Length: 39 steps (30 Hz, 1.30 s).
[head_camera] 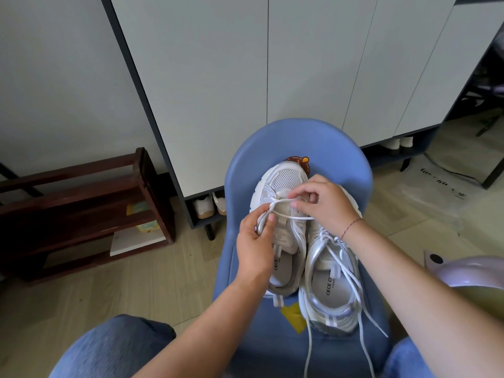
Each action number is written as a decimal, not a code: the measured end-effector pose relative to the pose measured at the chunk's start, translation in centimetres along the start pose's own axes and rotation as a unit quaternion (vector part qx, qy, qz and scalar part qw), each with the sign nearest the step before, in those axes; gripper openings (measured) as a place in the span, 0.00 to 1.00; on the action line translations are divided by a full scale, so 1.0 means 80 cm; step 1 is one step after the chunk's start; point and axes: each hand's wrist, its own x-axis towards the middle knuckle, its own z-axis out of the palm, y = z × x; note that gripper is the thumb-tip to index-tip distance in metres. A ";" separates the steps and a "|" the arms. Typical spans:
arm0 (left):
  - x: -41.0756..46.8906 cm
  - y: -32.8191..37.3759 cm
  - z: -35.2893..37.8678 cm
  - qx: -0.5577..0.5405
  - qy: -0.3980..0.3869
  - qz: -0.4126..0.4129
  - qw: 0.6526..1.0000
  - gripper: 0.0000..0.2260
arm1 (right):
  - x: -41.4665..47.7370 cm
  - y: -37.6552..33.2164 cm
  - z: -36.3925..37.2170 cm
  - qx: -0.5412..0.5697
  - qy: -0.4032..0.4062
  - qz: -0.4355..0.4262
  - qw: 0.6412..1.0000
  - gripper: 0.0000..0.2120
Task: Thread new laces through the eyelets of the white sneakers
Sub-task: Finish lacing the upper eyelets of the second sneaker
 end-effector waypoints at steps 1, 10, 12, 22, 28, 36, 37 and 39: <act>0.000 -0.001 0.000 0.000 0.000 0.000 1.000 0.07 | -0.001 -0.001 0.001 -0.011 -0.006 -0.007 1.000 0.06; 0.002 -0.006 0.002 0.017 0.006 0.010 1.000 0.07 | 0.001 0.009 -0.017 0.006 0.020 0.028 0.999 0.04; 0.002 -0.006 0.002 0.015 0.005 0.007 1.000 0.07 | 0.001 0.017 -0.016 -0.009 0.028 0.050 0.998 0.06; 0.001 -0.003 -0.001 0.000 -0.002 0.005 1.000 0.08 | 0.003 0.027 -0.017 0.015 0.090 0.141 0.986 0.04; 0.000 -0.002 -0.002 0.012 -0.003 0.021 1.000 0.07 | -0.009 -0.014 -0.008 0.004 0.021 0.056 0.998 0.05; 0.002 -0.003 -0.002 -0.007 0.001 0.014 1.000 0.08 | -0.017 -0.026 0.024 -0.110 -0.059 -0.001 0.992 0.07; 0.002 -0.002 -0.002 -0.008 0.005 0.012 1.000 0.08 | -0.016 -0.025 0.021 -0.108 -0.063 -0.001 0.992 0.09; 0.002 -0.001 0.000 -0.009 0.015 0.011 1.000 0.10 | -0.016 -0.023 0.014 -0.098 -0.068 -0.001 0.993 0.11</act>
